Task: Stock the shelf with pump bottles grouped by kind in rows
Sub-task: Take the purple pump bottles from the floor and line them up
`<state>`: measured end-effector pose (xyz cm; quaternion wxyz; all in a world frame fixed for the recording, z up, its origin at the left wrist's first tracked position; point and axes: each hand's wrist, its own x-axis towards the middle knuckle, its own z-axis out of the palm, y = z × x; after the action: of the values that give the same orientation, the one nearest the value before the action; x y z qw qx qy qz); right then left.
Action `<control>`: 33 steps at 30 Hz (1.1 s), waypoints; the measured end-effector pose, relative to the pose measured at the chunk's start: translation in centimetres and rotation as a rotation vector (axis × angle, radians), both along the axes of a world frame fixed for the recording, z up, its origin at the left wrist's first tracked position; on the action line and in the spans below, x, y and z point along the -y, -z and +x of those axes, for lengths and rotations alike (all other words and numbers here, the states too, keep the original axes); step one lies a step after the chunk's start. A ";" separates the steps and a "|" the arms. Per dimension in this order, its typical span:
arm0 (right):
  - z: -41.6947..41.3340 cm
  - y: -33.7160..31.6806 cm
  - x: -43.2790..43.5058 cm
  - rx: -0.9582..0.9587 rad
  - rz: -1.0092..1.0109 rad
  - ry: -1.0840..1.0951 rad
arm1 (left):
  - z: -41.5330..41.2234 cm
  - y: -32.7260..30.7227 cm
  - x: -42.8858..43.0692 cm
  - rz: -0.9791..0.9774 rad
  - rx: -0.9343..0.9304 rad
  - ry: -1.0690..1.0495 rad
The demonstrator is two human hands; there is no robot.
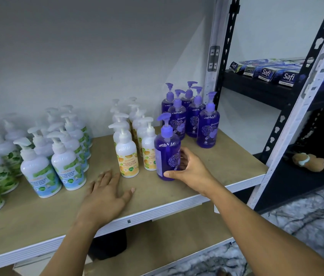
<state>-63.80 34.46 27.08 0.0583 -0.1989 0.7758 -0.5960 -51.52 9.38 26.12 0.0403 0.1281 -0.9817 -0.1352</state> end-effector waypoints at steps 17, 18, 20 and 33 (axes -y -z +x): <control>-8.7 1.0 -0.9 -0.087 -0.087 0.333 | -0.1 0.3 -0.1 -0.042 -0.023 0.004; -8.7 1.1 -0.7 -0.094 -0.087 0.336 | -0.1 0.3 -0.1 -0.044 -0.023 0.004; -8.6 1.1 -0.6 -0.103 -0.091 0.337 | -0.2 0.2 -0.2 -0.044 -0.024 0.000; -8.3 1.1 -0.9 -0.101 -0.083 0.351 | 0.1 -0.1 -0.4 -0.015 -0.019 -0.011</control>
<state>-72.07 35.33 25.95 -0.0939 -0.0922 0.7752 -0.6178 -51.46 9.79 26.25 0.0513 0.1318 -0.9815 -0.1289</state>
